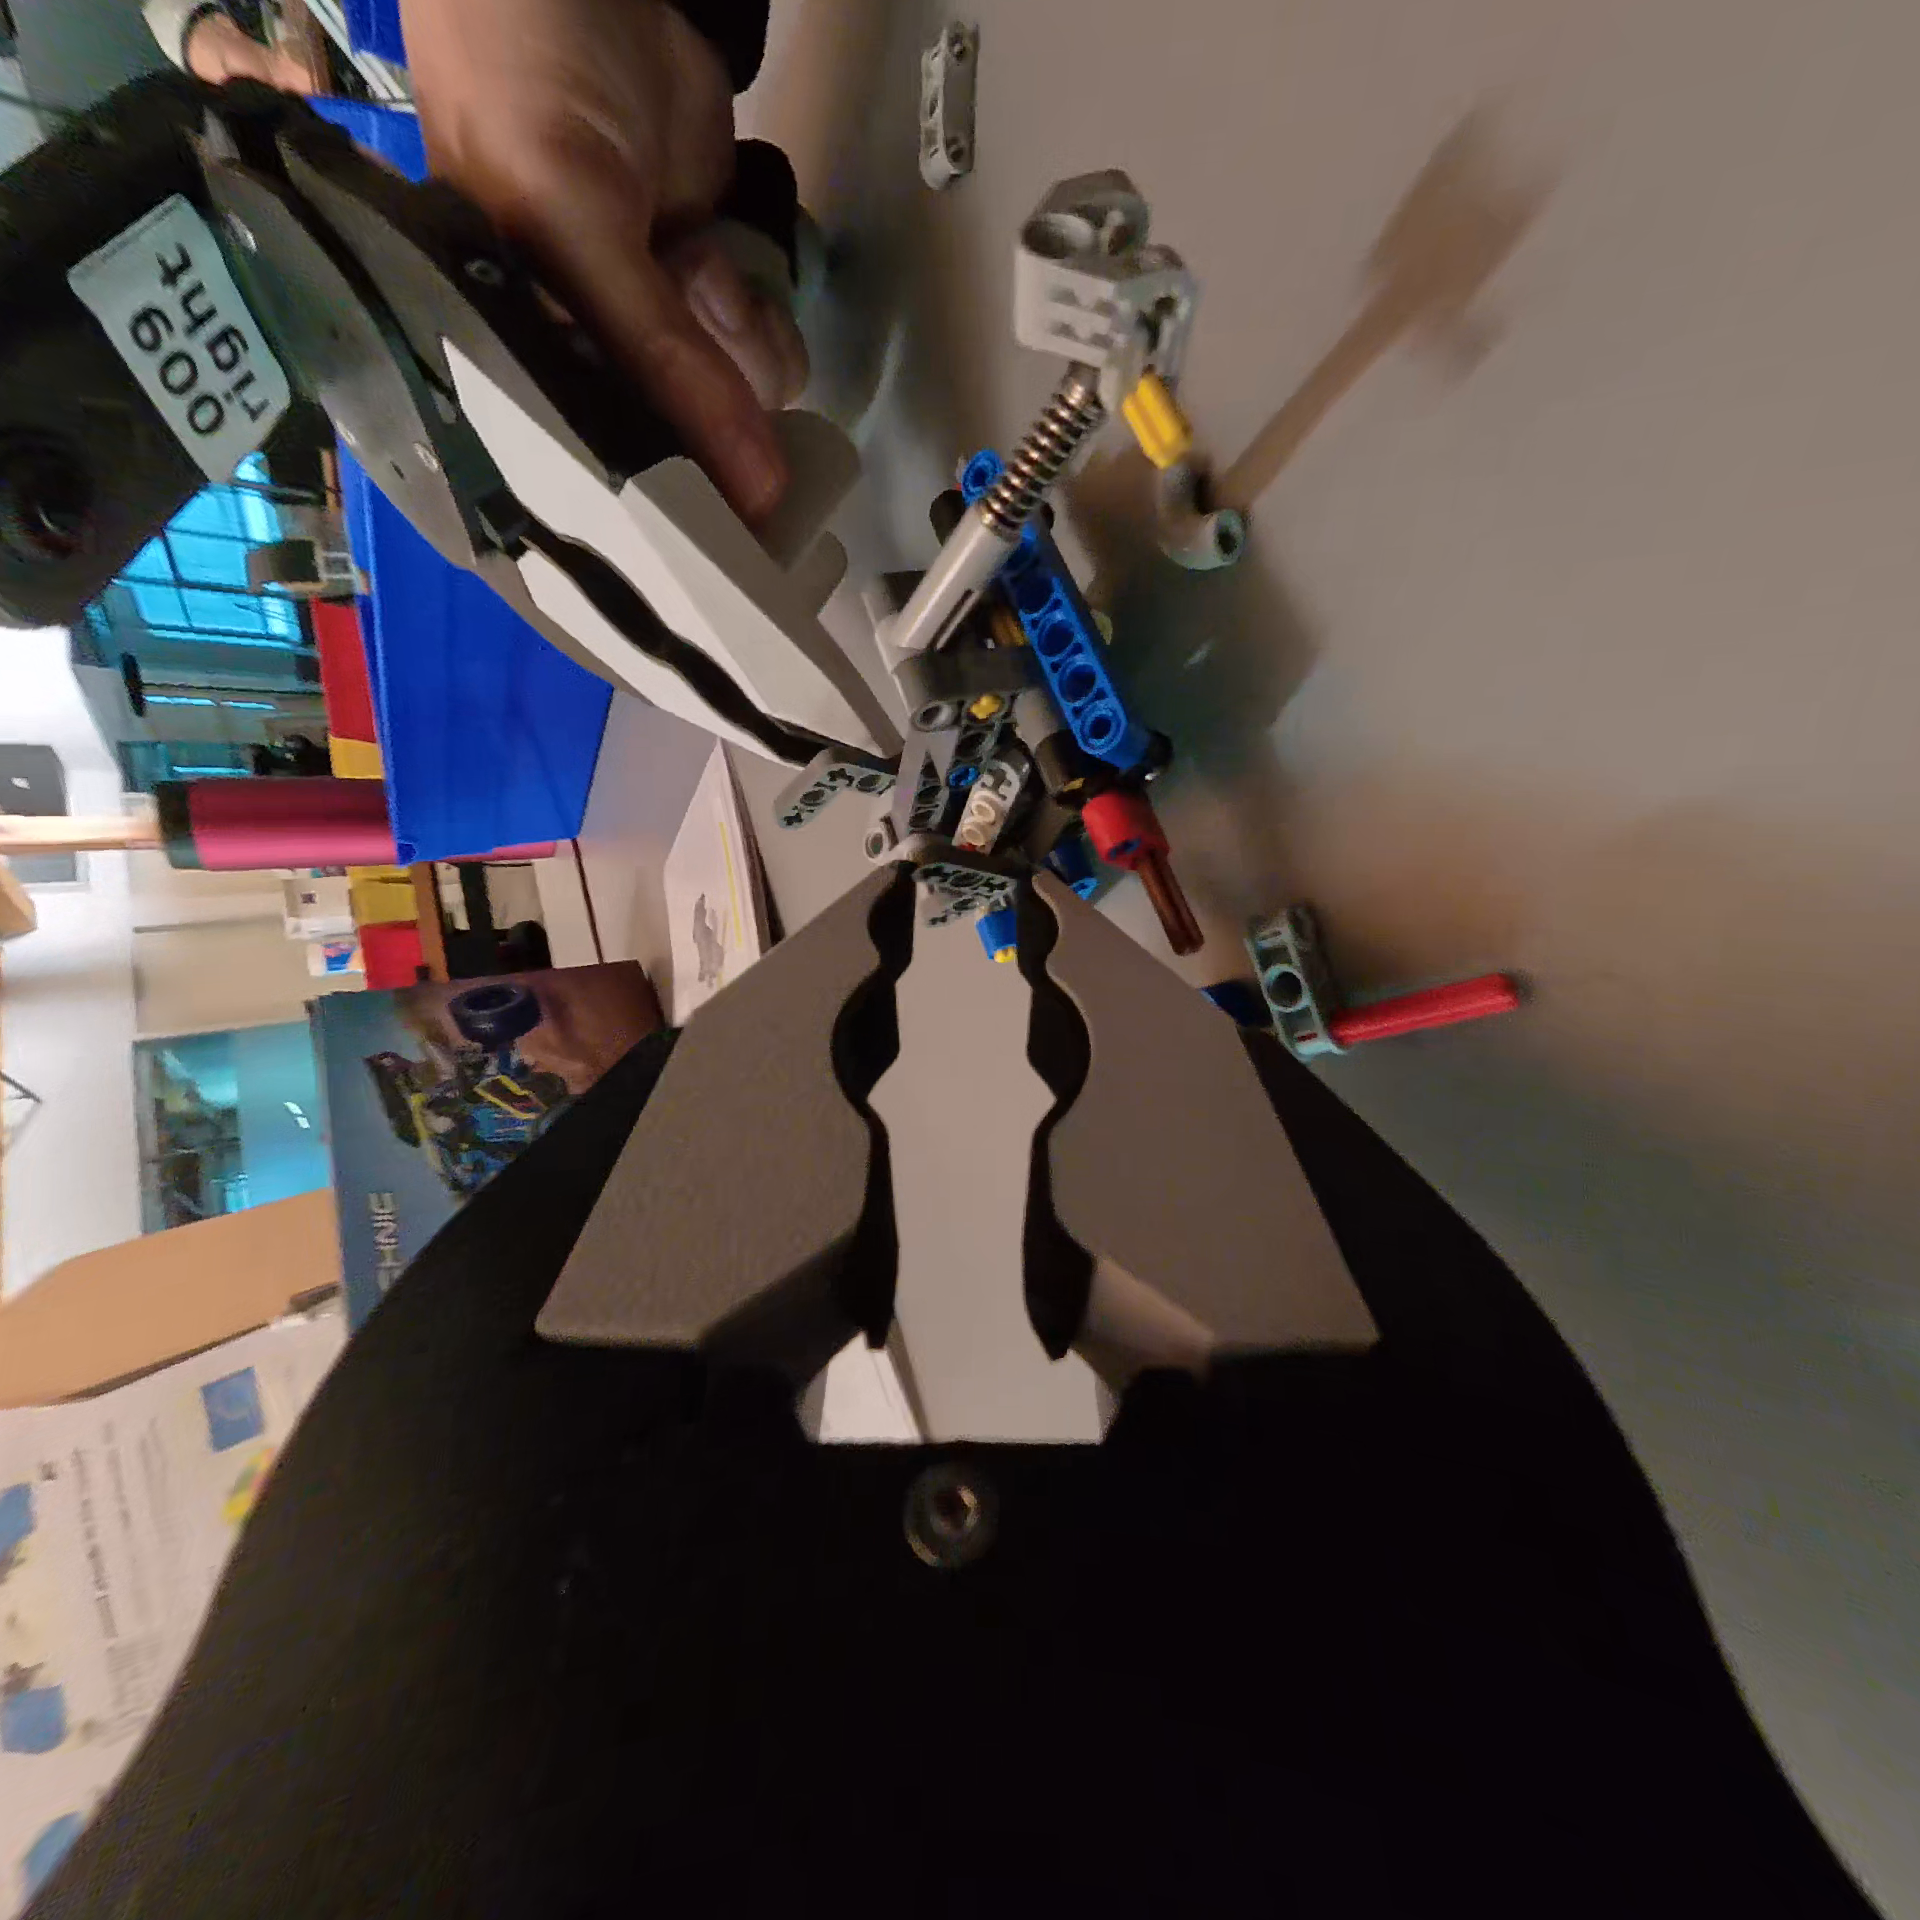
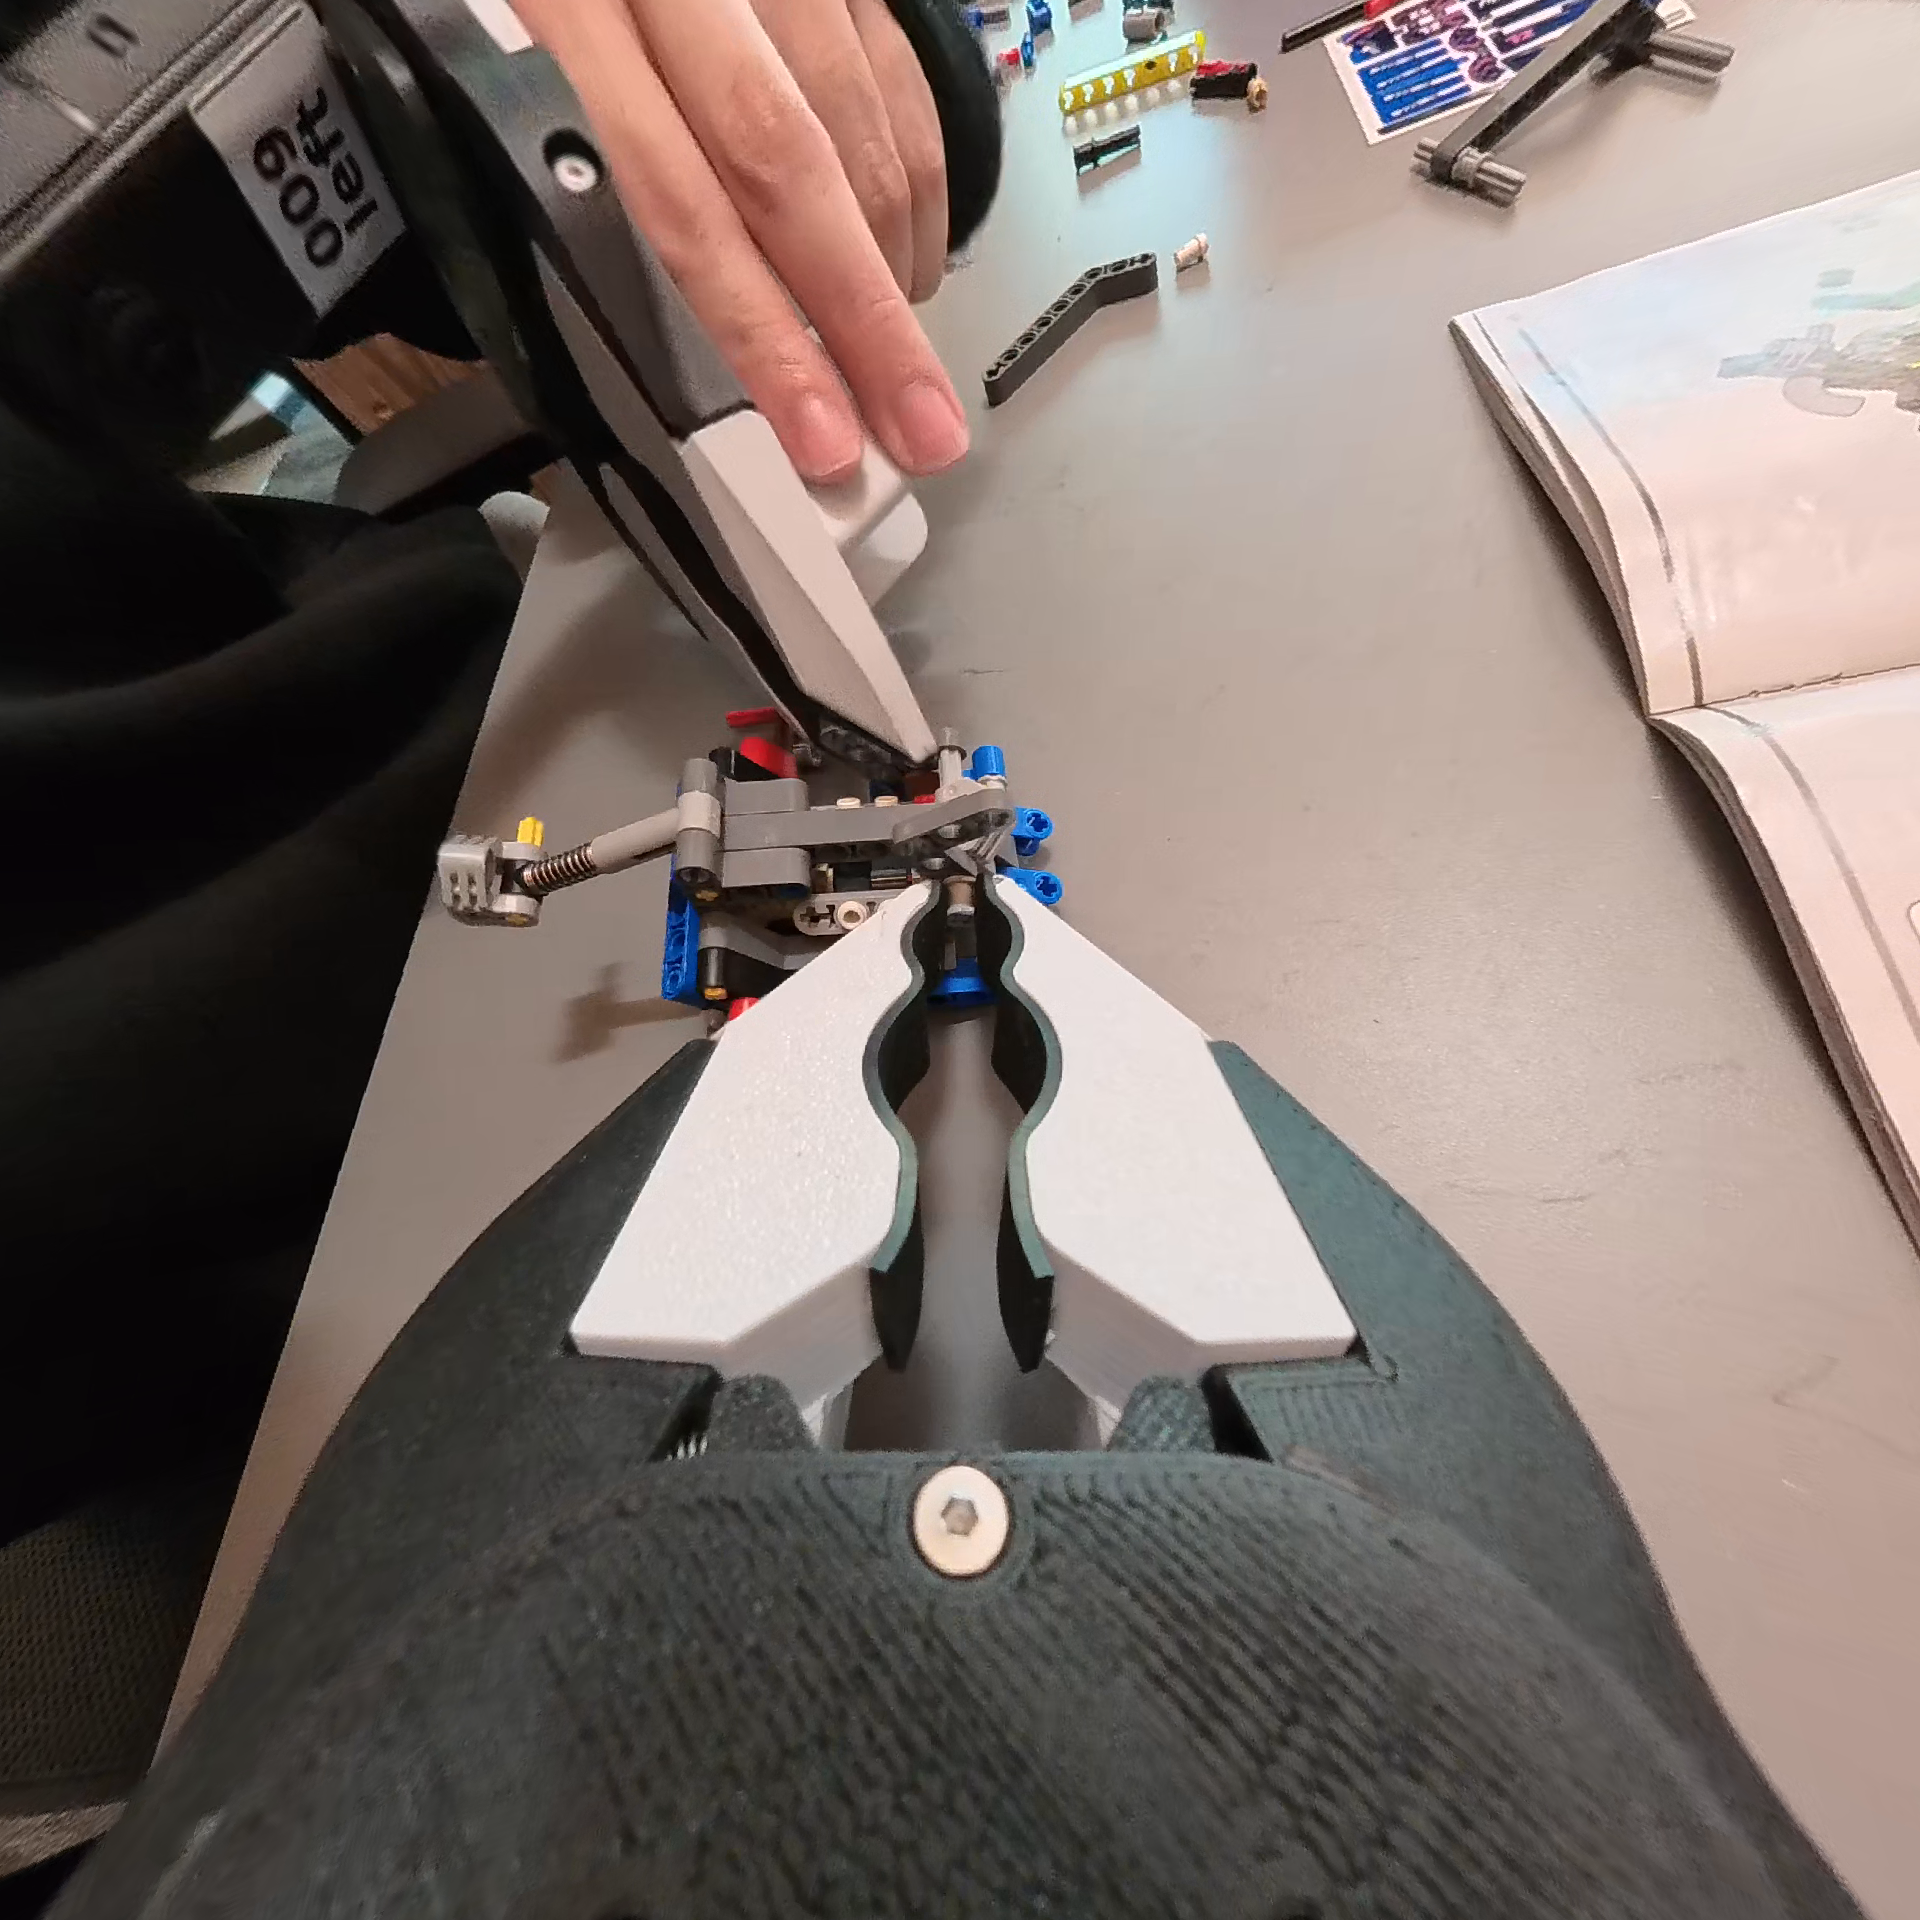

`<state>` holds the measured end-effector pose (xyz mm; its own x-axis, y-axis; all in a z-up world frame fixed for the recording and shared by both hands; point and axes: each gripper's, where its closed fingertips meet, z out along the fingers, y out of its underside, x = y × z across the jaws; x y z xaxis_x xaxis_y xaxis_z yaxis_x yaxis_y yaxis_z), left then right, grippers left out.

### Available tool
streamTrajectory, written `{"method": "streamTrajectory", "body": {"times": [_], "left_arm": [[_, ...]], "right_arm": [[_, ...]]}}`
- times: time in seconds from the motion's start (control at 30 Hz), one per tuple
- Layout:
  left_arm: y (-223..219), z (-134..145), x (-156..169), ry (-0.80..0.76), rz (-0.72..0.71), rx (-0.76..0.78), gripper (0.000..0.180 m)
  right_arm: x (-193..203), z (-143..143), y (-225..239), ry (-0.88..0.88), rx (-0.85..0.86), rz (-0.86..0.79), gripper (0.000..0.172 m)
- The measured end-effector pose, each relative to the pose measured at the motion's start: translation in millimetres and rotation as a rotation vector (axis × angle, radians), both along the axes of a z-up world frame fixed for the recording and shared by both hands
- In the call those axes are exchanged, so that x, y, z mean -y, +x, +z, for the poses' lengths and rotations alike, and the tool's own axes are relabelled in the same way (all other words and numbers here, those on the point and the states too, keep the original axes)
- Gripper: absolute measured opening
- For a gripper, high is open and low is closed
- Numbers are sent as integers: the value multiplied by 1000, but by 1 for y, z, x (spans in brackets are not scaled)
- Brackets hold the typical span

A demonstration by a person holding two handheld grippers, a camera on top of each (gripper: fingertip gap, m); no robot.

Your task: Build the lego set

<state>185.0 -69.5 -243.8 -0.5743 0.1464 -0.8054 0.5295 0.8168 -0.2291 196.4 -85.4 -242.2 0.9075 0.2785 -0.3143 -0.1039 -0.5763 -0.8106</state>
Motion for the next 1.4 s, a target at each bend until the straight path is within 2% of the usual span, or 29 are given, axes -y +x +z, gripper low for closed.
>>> {"method": "streamTrajectory", "body": {"times": [0.13, 0.4, 0.57, 0.67, 0.77, 0.83, 0.93, 1.03, 1.17, 1.23, 1.3, 1.4], "left_arm": [[0, -1, -2, -48, 45, -102, 14], [-4, -1, -1, -224, 102, -400, 12], [-5, 1, -5, -197, 96, -384, 15], [0, 2, -25, -173, 170, -388, 15], [6, 11, -36, -294, 262, -457, 11], [1, 12, -30, -376, 273, -555, 13], [-2, 8, -22, -390, 266, -589, 19], [-6, 4, -17, -466, 329, -756, 19], [-1, 14, -12, -813, 513, -1129, 18], [2, 16, -13, -940, 577, -1256, 16], [-3, 13, -12, -946, 571, -1308, 15], [-11, 7, -8, -892, 550, -1296, 18]], "right_arm": [[0, 0, -1, 7, 30, -2, 3], [0, 0, -1, 19, 63, -1, 3], [0, 0, -1, 18, 63, -2, 2], [2, 1, -1, 6, 11, -13, 3], [2, 1, 0, -7, -35, -30, 3], [2, 1, 0, -9, -48, -32, 3], [2, 1, 0, -4, -36, -31, 2], [2, 2, -1, 11, 15, -25, 2], [1, 4, -5, 64, 135, 16, 2], [2, 6, -10, 87, 169, 44, 3], [3, 6, -14, 92, 179, 71, 2], [2, 6, -16, 107, 205, 83, 2]]}}
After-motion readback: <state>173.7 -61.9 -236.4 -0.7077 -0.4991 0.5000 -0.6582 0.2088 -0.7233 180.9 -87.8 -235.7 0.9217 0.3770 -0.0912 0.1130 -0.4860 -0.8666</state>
